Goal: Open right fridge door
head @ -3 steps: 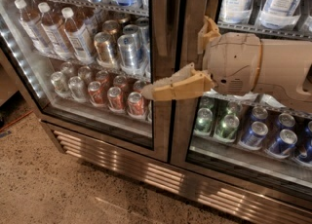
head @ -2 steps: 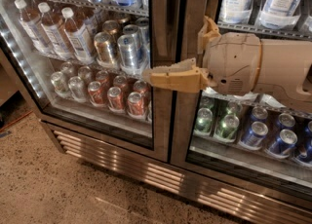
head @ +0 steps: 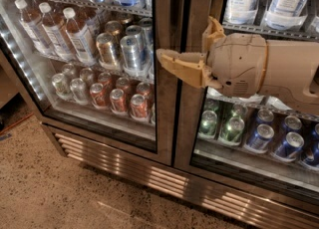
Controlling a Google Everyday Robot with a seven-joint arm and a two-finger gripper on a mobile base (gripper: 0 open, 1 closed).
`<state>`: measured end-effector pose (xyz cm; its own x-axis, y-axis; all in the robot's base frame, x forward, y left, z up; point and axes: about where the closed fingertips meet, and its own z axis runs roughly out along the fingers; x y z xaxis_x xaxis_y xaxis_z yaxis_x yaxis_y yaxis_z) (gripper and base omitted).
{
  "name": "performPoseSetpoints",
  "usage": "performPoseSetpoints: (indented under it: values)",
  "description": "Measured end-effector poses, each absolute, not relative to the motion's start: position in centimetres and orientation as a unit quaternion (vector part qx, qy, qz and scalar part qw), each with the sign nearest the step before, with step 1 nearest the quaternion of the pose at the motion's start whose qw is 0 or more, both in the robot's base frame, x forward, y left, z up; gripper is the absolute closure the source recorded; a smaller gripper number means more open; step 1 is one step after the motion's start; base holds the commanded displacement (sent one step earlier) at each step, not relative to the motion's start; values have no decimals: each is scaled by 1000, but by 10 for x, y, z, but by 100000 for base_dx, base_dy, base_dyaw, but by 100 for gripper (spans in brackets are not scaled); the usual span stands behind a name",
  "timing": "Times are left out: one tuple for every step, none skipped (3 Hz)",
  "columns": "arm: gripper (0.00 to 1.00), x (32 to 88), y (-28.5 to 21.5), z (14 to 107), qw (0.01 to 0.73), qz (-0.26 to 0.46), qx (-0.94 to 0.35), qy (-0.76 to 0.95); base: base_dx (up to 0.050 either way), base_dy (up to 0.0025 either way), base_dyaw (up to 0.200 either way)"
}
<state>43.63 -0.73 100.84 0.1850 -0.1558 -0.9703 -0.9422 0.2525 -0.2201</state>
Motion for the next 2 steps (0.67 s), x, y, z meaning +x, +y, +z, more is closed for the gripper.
performPoseSetpoints:
  values:
    - [100,436,-7,1008,578,340,-508,540,0,0,0]
    - [100,436,-7,1008,578,340,-508,540,-5000,0,1]
